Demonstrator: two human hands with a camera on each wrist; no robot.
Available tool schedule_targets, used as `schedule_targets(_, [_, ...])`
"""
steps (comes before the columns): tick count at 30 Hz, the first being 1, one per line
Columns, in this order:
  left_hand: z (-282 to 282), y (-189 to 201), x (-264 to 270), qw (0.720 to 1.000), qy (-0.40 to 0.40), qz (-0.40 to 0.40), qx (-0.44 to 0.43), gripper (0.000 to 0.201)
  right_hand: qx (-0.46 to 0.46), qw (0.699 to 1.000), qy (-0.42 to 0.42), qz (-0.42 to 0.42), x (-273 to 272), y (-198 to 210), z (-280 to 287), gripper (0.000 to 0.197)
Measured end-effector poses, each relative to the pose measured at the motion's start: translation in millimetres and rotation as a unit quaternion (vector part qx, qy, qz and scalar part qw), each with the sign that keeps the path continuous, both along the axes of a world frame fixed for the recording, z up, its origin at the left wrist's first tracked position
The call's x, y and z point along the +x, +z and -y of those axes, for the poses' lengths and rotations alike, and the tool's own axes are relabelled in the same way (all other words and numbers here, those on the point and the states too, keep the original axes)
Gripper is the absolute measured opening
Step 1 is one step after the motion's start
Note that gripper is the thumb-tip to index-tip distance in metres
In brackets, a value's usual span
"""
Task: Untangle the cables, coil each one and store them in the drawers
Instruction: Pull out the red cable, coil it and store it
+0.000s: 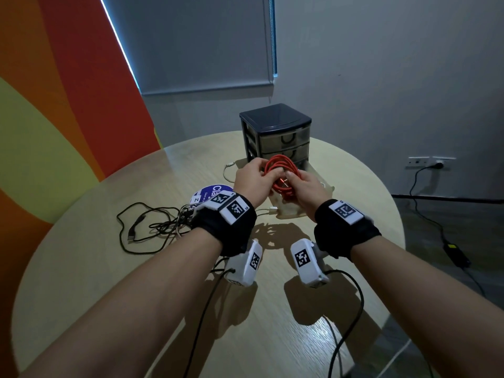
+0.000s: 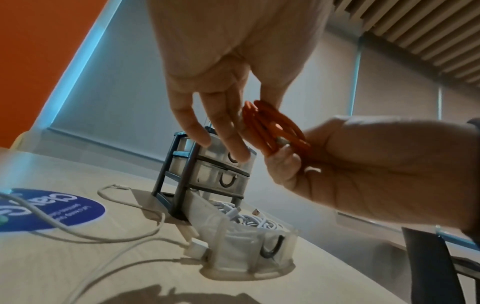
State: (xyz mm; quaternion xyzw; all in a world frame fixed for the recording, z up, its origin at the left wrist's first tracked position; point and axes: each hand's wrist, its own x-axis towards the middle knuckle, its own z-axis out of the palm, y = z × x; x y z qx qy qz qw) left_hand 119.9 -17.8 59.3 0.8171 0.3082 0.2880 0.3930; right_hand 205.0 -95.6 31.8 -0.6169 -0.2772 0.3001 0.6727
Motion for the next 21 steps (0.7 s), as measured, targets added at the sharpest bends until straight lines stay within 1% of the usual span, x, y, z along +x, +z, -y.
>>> schedule_targets(2, [2,1,3,0.999,0.025,0.016,-0.038,0.029,0.002,1.0,-0.004,0.02,0,0,0,0.021])
schedule_targets(4, [1,1,5,0.993,0.035,0.028,-0.111,0.027,0.007,1.0,0.001,0.03,1,0,2,0.019])
schedule_targets(6, [3,4,5,0.983,0.036,0.035,-0.176,0.028,0.017,0.999,0.029,0.012,3,0,5,0.024])
schedule_targets(7, [4,5,4,0.98,0.035,0.038,-0.193,0.028,0.025,0.999,0.046,-0.003,4,0,7,0.027])
schedule_targets(9, [3,7,4,0.979,0.037,0.044,-0.194,0.027,0.042,0.995,0.078,-0.041,6,0,9,0.027])
schedule_targets(11, [4,8,4,0.98,0.044,0.05,-0.188,0.023,0.066,0.989,0.108,-0.082,6,2,10,0.023])
schedule_targets(14, [2,9,4,0.976,0.052,0.055,-0.202,0.024,0.092,0.979,0.129,-0.127,7,4,9,0.019])
schedule_targets(18, [1,8,1,0.973,0.047,0.056,-0.22,0.026,0.09,0.975,0.149,-0.142,8,7,10,0.025])
schedule_targets(21, [0,6,-2,0.974,0.026,0.054,-0.219,0.024,0.074,0.977,0.143,-0.139,8,5,11,0.025])
